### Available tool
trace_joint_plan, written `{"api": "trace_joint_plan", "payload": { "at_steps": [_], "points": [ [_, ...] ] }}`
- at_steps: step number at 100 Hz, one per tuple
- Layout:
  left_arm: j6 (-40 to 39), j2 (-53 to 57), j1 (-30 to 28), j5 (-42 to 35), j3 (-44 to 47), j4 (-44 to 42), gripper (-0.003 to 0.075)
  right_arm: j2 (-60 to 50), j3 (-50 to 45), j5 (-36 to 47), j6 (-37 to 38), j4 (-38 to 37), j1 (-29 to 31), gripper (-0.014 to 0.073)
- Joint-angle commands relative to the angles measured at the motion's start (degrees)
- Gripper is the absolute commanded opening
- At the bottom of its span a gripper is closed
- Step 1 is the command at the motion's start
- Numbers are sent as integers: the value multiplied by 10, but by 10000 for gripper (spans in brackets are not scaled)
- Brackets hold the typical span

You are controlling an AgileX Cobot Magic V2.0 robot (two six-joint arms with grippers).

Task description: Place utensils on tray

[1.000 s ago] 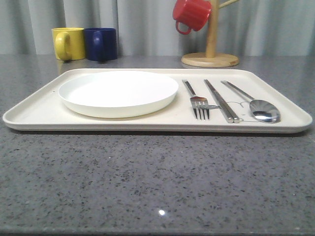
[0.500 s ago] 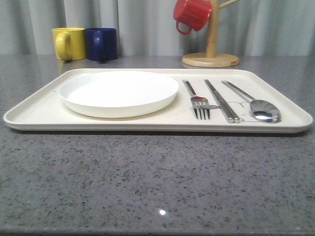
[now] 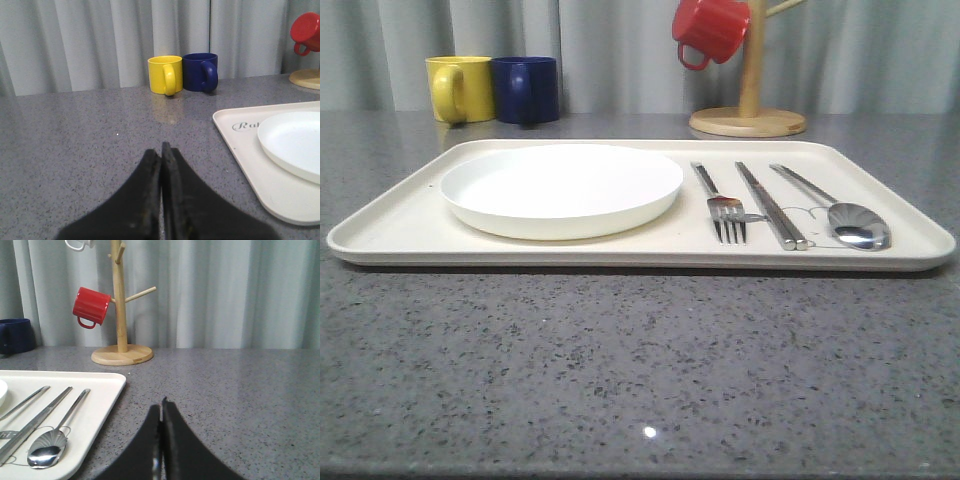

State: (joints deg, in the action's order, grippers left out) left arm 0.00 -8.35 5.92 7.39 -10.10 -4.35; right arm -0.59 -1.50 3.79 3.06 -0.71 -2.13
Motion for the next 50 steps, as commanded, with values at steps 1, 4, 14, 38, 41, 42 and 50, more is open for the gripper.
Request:
{"api": "trace_joint_plan", "payload": {
  "at_steps": [1, 4, 14, 38, 41, 42, 50],
  "points": [
    [-11, 21, 0, -56, 18, -3, -18, -10, 10, 49, -1, -5, 4, -68],
    [-13, 30, 0, -61, 30, -3, -18, -10, 10, 49, -1, -5, 4, -68],
    [-15, 62, 0, -83, 70, -3, -18, -10, 10, 49, -1, -5, 4, -68],
    [-30, 106, 0, -95, 122, -3, -18, -10, 10, 49, -1, -5, 4, -68],
    [-30, 106, 0, -95, 122, -3, -18, -10, 10, 49, -1, -5, 4, -68],
    [-30, 106, 0, -95, 122, -3, -18, -10, 10, 49, -1, -5, 4, -68],
    [-30, 106, 0, -98, 122, -3, -18, -10, 10, 49, -1, -5, 4, -68]
  ]
}}
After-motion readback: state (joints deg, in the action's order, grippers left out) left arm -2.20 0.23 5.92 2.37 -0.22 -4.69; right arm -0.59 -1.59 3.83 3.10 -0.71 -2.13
